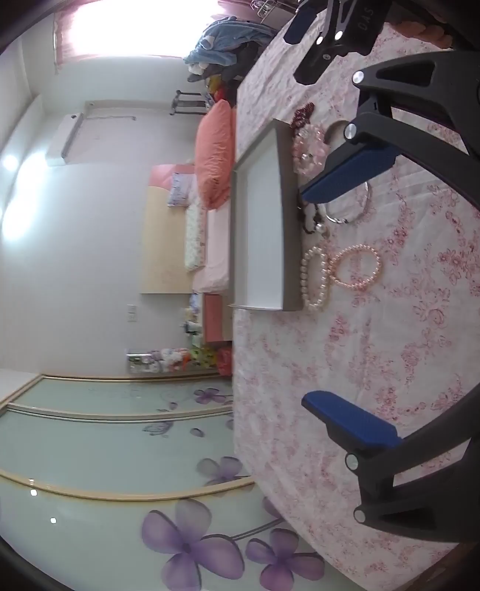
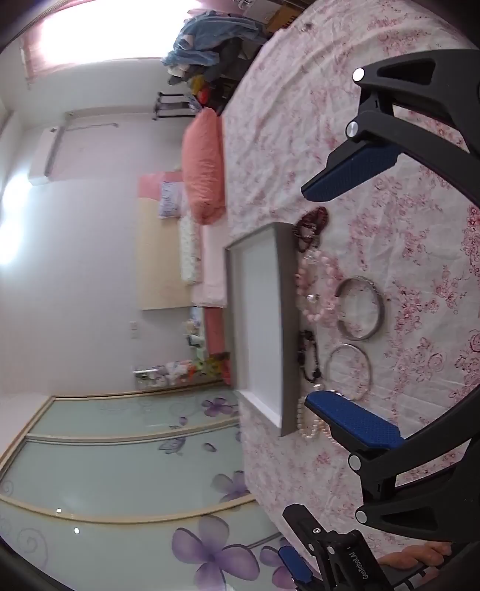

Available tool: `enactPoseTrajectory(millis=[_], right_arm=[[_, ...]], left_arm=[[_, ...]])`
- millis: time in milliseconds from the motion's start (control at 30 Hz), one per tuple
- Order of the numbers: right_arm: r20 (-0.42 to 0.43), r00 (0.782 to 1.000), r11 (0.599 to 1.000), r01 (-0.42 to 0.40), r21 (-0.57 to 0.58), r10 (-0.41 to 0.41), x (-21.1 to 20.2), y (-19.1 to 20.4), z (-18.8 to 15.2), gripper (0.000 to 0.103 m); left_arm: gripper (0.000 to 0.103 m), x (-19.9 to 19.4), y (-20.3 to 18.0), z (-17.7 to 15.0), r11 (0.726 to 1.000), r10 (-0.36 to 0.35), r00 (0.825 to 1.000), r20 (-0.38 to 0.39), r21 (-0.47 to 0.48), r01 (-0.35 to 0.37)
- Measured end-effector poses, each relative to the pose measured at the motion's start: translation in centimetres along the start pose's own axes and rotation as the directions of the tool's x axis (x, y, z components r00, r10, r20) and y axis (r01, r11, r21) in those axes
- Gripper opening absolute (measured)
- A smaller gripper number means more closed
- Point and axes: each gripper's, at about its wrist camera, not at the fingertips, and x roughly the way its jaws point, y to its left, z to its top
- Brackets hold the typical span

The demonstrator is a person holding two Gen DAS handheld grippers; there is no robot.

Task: Organize jewelry
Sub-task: 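Move the left tool toward the pink pearl bracelet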

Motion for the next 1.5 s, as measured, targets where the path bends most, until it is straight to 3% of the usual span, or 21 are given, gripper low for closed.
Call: enactPoseTrajectory(millis=[133, 233, 367, 500, 633, 833, 967, 1100, 1167, 1333, 1500], right_arm=[[-0.161, 0.987, 1.000, -0.003, 0.012, 0.004, 3.0, -0.3, -0.5, 0.101], [-0.249, 0.968, 1.000, 0.013, -0.009, -0.015, 4.5, -0.1, -0.7, 0.101], [-0.337, 0.941, 0.998, 0.029, -0.055, -0.046, 6.3, 0.7, -1.3, 0.098], [-0.399, 0.915, 0.997, 0.037, -0.063, -0.059, 7.9, 1.1, -1.7, 0.093], [-0.457, 0.887, 0.998, 0.046, -0.045, -0.061, 9.3, 1.0, -2.1, 0.087], [-0.452, 0.888, 0.996, 0.056, -0.067, -0.080, 9.6, 1.9, -1.7, 0.079], [-0.450, 0.890, 0.996, 0.055, -0.063, -0.078, 9.7, 2.0, -1.6, 0.078], [-0.444, 0.893, 0.997, 0.053, -0.063, -0.075, 9.5, 2.1, -1.7, 0.078], [-0.433, 0.899, 0.997, 0.041, -0.066, -0.065, 9.9, 1.6, -1.2, 0.067], [-0.426, 0.902, 0.997, 0.043, -0.057, -0.063, 9.0, 0.6, -1.5, 0.067], [-0.423, 0.904, 0.998, 0.048, -0.032, -0.057, 8.6, -0.5, -1.4, 0.067]], left_arm=[[0.099, 3.2, 1.2, -0.2, 0.999, 0.017, 0.989, -0.144, -0.037, -0.023], [0.099, 4.4, 2.3, -0.9, 0.997, -0.004, 0.980, -0.198, -0.075, -0.011], [0.099, 5.9, 2.7, -1.5, 0.991, -0.053, 0.952, -0.301, -0.130, 0.014], [0.099, 6.9, 2.6, -1.8, 0.990, -0.078, 0.934, -0.349, -0.136, 0.032], [0.099, 7.6, 2.5, -1.8, 0.992, -0.086, 0.926, -0.367, -0.113, 0.048], [0.099, 8.0, 2.1, -1.8, 0.992, -0.097, 0.929, -0.356, -0.113, 0.060], [0.099, 8.2, 1.7, -1.8, 0.994, -0.086, 0.929, -0.360, -0.092, 0.056], [0.099, 8.5, 1.4, -1.6, 0.994, -0.089, 0.924, -0.373, -0.096, 0.057], [0.099, 8.8, 1.1, -1.5, 0.994, -0.094, 0.919, -0.382, -0.095, 0.062], [0.099, 9.8, -0.1, -1.0, 0.995, -0.092, 0.909, -0.405, -0.063, 0.073], [0.078, 11.6, -0.5, -1.0, 0.994, -0.101, 0.889, -0.446, -0.077, 0.074]])
